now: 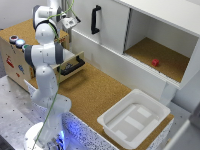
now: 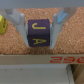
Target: Place the purple object on top of the drawer
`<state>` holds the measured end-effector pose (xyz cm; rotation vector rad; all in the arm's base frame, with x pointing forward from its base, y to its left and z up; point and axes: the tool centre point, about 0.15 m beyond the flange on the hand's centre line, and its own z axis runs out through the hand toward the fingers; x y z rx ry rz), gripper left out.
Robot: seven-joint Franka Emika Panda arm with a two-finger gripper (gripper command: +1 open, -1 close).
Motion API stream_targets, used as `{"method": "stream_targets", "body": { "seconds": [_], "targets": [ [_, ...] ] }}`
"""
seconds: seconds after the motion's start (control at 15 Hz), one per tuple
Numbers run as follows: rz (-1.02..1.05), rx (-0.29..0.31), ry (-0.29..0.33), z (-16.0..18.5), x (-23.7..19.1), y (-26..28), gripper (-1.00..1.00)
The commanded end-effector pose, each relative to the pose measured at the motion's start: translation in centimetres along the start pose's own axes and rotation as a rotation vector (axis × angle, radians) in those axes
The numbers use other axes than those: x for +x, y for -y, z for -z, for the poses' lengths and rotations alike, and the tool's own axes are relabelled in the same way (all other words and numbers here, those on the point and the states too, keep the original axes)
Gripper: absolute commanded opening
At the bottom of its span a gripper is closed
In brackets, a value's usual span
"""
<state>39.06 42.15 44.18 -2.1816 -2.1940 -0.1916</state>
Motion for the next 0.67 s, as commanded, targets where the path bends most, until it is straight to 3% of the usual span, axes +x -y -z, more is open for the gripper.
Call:
{"method": "stream_targets", "body": {
  "seconds": [0.0, 0.07, 0.13, 0.6],
  "targets": [
    [-0.007, 0.099, 0.133, 0.7, 3.5, -1.4, -1.0],
    [-0.014, 0.104, 0.139, 0.8, 3.5, -1.2, -1.0],
    [-0.015, 0.102, 0.142, 0.9, 3.5, -1.1, 1.0],
    [-0.035, 0.087, 0.14, 2.1, 2.6, 0.0, 1.0]
  ]
}}
